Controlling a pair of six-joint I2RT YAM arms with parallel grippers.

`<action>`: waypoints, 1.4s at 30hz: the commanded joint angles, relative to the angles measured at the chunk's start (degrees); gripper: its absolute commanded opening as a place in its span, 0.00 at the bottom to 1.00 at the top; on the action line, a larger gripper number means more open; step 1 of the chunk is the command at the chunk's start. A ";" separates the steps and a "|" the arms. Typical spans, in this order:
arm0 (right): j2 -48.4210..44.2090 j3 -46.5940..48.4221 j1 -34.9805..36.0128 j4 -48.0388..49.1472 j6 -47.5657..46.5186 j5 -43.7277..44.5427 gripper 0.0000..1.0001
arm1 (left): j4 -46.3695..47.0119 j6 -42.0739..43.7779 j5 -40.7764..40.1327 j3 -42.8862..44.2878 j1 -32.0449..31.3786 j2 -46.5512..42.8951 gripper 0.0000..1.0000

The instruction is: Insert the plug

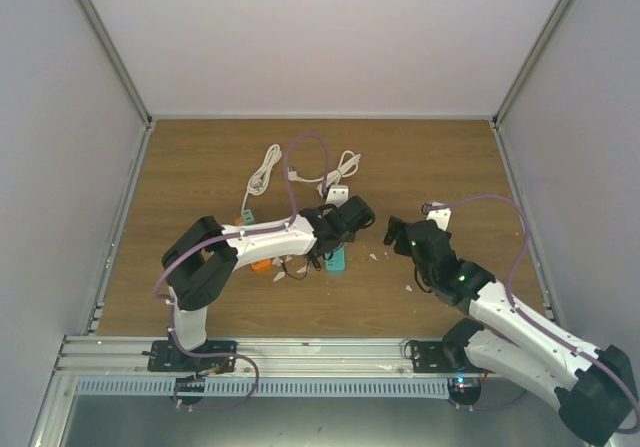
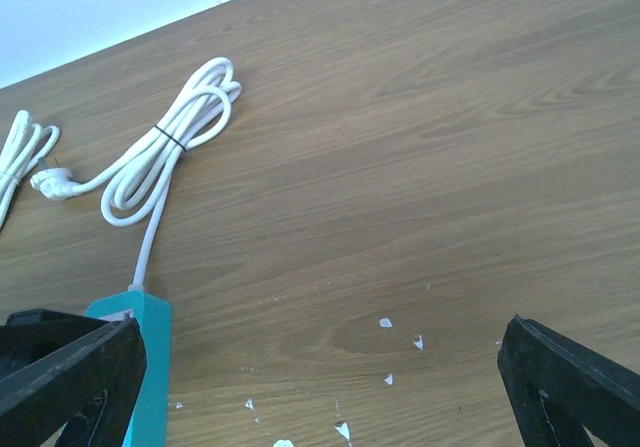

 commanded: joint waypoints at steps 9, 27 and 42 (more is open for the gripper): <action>-0.30 -0.89 -0.58 1.22 -1.00 -0.12 0.99 | 0.90 1.00 -2.41 4.40 0.82 3.22 0.00; 0.19 -0.98 -0.58 1.79 -1.37 -0.57 1.00 | -0.72 -1.24 -1.72 4.11 2.70 3.99 0.00; 0.37 -0.98 -0.63 1.68 -1.31 -0.16 1.00 | -0.94 -2.22 1.34 0.30 1.99 0.85 0.00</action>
